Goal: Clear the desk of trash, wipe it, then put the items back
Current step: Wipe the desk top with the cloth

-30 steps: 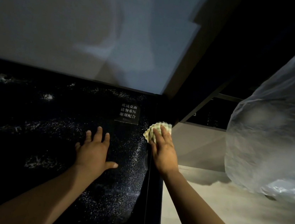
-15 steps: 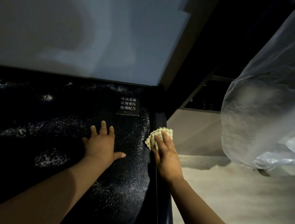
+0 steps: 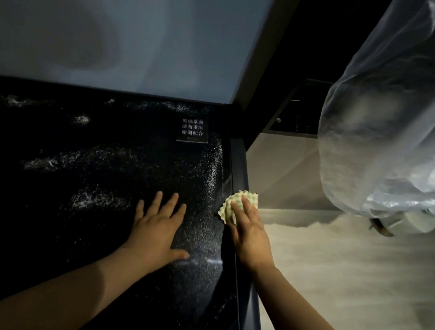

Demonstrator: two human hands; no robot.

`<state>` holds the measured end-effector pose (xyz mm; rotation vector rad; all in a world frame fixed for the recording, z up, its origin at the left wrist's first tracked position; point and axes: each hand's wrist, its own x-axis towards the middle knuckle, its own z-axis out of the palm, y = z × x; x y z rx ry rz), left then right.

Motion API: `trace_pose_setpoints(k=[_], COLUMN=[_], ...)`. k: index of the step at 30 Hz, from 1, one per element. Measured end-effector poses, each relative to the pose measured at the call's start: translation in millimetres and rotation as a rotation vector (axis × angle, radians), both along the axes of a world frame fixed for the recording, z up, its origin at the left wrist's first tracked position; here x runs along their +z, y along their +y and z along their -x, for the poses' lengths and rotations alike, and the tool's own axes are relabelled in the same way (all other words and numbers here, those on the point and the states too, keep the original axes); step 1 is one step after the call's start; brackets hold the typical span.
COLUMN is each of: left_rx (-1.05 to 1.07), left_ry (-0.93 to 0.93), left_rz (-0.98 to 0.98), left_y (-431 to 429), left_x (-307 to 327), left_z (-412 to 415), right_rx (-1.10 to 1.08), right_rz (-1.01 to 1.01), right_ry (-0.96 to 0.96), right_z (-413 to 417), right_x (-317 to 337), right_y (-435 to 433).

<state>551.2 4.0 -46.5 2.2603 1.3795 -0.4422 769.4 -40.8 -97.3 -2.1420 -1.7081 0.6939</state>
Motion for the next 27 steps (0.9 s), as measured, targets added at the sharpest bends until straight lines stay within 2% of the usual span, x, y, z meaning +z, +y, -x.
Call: trace_pose_setpoints(k=[9, 14, 22, 27], left_rx=[0.048, 0.166, 0.33, 0.273], left_ry=[0.157, 0.178, 0.107, 0.073], left_rz=[0.097, 0.083, 0.007, -0.05], left_y=[-52, -60, -87, -129], left_x=[-5, -10, -3, -5], left_z=[5, 4, 0, 4], right_rx=[-0.004, -0.004, -0.004, 0.003], right_rz=[-0.006, -0.021, -0.018, -0.018], right_ry=[0.029, 0.044, 0.042, 0.038], right_z=[3, 7, 14, 16], right_x=[-10, -11, -8, -7], right_y=[-53, -88, -134, -157])
